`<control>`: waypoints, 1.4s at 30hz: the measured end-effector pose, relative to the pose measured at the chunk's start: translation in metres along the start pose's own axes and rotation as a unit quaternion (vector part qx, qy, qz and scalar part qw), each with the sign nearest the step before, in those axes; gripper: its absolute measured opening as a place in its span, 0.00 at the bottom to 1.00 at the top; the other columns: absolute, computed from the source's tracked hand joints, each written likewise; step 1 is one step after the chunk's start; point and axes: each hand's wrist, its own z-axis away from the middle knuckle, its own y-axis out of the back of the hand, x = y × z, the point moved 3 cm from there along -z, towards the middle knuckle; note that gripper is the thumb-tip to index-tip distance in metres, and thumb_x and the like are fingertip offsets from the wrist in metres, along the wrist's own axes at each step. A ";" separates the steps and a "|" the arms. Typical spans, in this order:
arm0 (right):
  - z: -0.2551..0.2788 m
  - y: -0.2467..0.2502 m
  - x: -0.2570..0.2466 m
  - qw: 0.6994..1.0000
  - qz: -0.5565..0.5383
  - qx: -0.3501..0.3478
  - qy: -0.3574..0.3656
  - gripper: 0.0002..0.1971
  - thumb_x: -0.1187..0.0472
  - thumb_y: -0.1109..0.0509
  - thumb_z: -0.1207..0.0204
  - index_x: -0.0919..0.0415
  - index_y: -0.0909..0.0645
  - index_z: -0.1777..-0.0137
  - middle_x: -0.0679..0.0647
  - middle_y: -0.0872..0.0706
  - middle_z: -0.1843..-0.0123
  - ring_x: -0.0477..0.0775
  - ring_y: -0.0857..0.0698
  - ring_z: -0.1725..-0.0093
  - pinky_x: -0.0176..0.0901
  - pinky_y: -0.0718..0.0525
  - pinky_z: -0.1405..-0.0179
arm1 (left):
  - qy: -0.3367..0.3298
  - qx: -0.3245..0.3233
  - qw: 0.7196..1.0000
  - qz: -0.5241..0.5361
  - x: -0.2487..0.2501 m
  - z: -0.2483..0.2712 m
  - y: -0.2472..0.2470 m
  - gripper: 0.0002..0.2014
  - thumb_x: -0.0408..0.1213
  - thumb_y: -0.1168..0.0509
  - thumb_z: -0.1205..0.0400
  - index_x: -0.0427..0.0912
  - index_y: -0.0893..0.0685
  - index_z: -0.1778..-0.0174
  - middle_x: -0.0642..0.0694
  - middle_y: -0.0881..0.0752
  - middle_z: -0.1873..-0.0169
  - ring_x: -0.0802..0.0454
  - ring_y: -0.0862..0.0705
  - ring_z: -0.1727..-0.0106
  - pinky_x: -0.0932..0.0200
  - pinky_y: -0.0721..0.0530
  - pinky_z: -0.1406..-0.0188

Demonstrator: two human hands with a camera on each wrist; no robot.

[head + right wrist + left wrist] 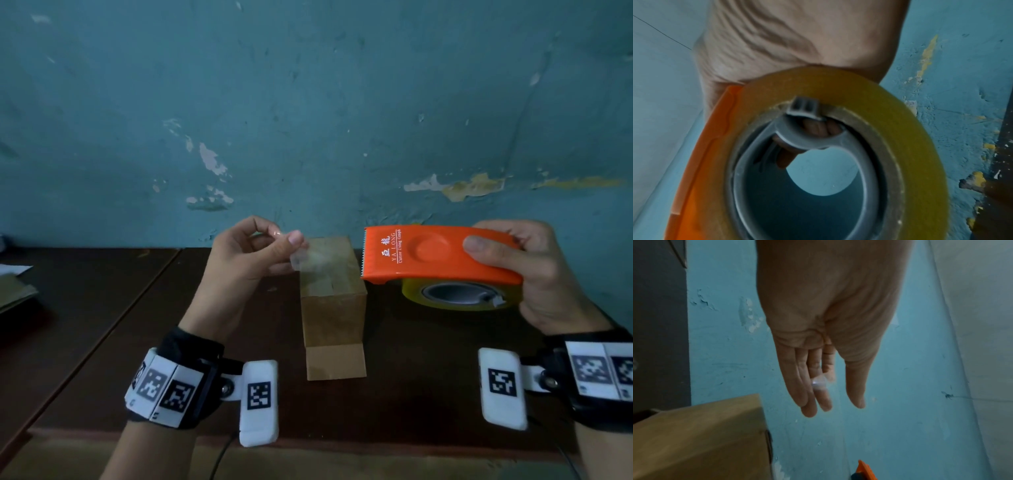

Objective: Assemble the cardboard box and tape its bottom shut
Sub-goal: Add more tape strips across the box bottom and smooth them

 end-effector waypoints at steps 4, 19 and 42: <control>0.000 -0.003 -0.001 1.000 0.005 -0.003 -0.002 0.18 0.48 0.24 0.33 0.65 0.16 0.68 0.61 0.20 0.73 0.57 0.19 0.74 0.39 0.22 0.73 | -0.002 0.036 0.999 -0.035 -0.002 0.000 0.002 0.15 0.32 0.20 0.29 0.37 0.21 0.57 0.29 0.09 0.64 0.46 0.09 0.69 0.58 0.10 0.69; 0.001 0.000 -0.007 0.999 0.042 -0.024 0.007 0.27 0.47 0.24 0.35 0.77 0.20 0.65 0.77 0.25 0.72 0.74 0.25 0.74 0.42 0.27 0.75 | 0.016 0.064 0.996 -0.053 -0.003 0.000 0.010 0.14 0.36 0.20 0.33 0.37 0.19 0.64 0.36 0.08 0.71 0.49 0.11 0.76 0.60 0.15 0.77; 0.003 0.006 -0.002 0.998 0.041 -0.050 -0.004 0.16 0.56 0.22 0.33 0.71 0.19 0.67 0.69 0.26 0.74 0.57 0.24 0.76 0.33 0.27 0.75 | -0.001 0.085 0.995 -0.052 0.000 -0.004 0.036 0.12 0.32 0.20 0.33 0.37 0.18 0.68 0.36 0.10 0.74 0.49 0.14 0.78 0.63 0.16 0.75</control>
